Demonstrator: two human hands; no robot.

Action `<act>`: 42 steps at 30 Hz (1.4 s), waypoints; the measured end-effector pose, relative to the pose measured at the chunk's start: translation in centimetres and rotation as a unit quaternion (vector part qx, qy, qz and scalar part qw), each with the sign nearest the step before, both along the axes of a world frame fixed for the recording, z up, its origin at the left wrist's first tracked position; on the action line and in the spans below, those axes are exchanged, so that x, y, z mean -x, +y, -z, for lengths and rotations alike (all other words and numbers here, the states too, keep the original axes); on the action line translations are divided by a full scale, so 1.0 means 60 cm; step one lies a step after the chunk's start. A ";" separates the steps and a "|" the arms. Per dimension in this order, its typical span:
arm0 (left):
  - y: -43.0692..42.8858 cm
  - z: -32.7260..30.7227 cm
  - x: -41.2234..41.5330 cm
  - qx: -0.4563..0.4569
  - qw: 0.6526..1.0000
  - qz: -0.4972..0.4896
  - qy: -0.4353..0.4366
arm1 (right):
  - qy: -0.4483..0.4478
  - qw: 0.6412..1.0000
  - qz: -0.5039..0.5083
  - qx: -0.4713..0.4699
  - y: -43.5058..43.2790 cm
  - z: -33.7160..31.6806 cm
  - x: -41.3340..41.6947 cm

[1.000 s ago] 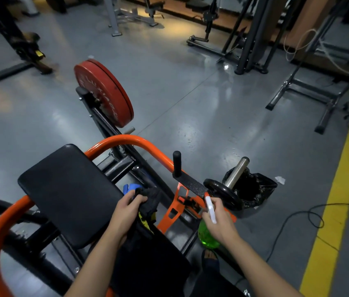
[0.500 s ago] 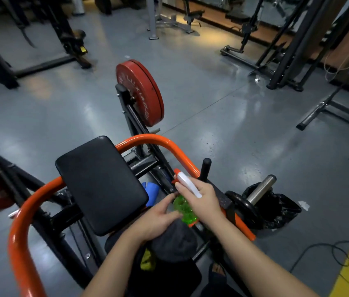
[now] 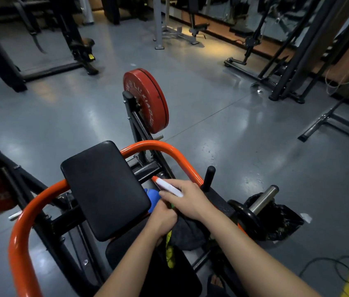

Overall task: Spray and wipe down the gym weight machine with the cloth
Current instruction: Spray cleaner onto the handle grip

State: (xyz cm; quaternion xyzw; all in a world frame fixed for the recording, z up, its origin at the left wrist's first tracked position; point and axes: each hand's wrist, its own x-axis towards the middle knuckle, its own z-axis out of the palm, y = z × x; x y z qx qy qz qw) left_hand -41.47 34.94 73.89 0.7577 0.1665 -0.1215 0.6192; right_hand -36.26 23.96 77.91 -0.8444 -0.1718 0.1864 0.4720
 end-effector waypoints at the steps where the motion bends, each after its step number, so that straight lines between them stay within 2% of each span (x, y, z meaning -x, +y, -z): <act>1: -0.002 0.000 -0.001 0.005 1.000 -0.008 0.000 | 0.000 1.000 -0.007 0.014 -0.004 -0.001 -0.004; 4: 0.001 0.000 -0.012 0.047 0.998 -0.035 -0.018 | 0.023 0.999 -0.016 0.022 -0.027 -0.017 -0.013; 8: 0.015 -0.011 -0.032 0.154 0.984 -0.085 -0.030 | 0.122 0.991 -0.044 0.020 -0.080 -0.045 -0.015; 11: 0.021 -0.014 -0.045 0.155 0.981 -0.105 -0.044 | 0.190 0.979 -0.061 0.041 -0.099 -0.033 -0.001; 18: 0.014 0.010 -0.051 0.143 0.981 -0.130 -0.031 | 0.101 0.992 0.077 -0.016 -0.099 0.015 0.013; 23: -0.003 0.022 -0.056 0.189 0.971 -0.146 -0.032 | 0.093 0.979 0.177 -0.048 -0.119 0.036 0.027; 26: -0.018 0.029 -0.064 0.172 0.975 -0.140 -0.032 | 0.055 0.972 0.218 -0.070 -0.141 0.072 0.027; 32: -0.033 0.046 -0.081 0.126 0.969 -0.208 -0.047 | -0.028 0.952 0.302 -0.052 -0.179 0.115 0.020; 34: -0.033 0.044 -0.089 0.133 0.962 -0.231 -0.059 | -0.018 0.937 0.342 -0.069 -0.195 0.113 0.022; 36: -0.035 0.040 -0.100 0.171 0.952 -0.250 -0.052 | -0.011 0.931 0.355 -0.081 -0.212 0.105 0.022; 42: -0.055 0.025 -0.124 0.200 0.948 -0.242 -0.057 | -0.098 0.921 0.372 -0.062 -0.238 0.071 -0.009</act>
